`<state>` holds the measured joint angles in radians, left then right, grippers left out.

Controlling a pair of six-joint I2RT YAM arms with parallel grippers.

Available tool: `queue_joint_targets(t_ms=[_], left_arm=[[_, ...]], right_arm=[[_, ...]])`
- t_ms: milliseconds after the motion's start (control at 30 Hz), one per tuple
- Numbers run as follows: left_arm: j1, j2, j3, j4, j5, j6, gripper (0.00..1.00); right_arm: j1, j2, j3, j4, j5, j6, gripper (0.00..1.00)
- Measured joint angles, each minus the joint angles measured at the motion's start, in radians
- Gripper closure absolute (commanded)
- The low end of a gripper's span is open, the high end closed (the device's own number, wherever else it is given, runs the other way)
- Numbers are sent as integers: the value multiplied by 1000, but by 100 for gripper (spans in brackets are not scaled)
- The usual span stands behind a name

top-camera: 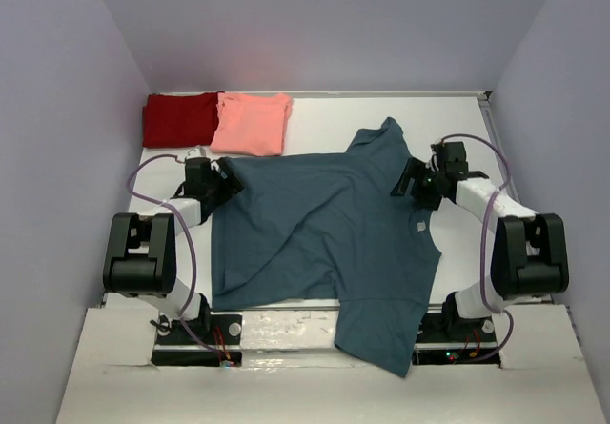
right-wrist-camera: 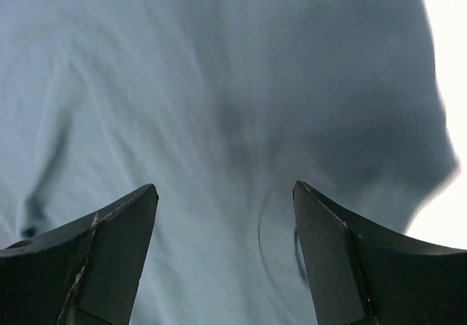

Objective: Fold and stack the t-shirts
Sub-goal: Flatten out the tshirt

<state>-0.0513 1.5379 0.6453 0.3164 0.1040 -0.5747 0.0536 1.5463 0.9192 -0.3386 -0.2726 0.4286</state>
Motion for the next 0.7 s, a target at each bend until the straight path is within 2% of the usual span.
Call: queue_joint_targets(t_ms=[233, 300, 433, 600, 700], left_arm=[[0, 3, 5, 9, 29, 2, 13], [0, 3, 5, 9, 32, 2, 13], [1, 3, 5, 9, 39, 2, 14], [1, 3, 5, 9, 39, 2, 13], [2, 1, 5, 8, 38, 2, 13]], right_arm=[[0, -317, -166, -6, -34, 65, 21], [0, -363, -191, 2, -53, 85, 21], [0, -343, -237, 20, -82, 112, 21], [0, -206, -313, 90, -117, 136, 23], [-6, -185, -333, 146, -135, 155, 24]])
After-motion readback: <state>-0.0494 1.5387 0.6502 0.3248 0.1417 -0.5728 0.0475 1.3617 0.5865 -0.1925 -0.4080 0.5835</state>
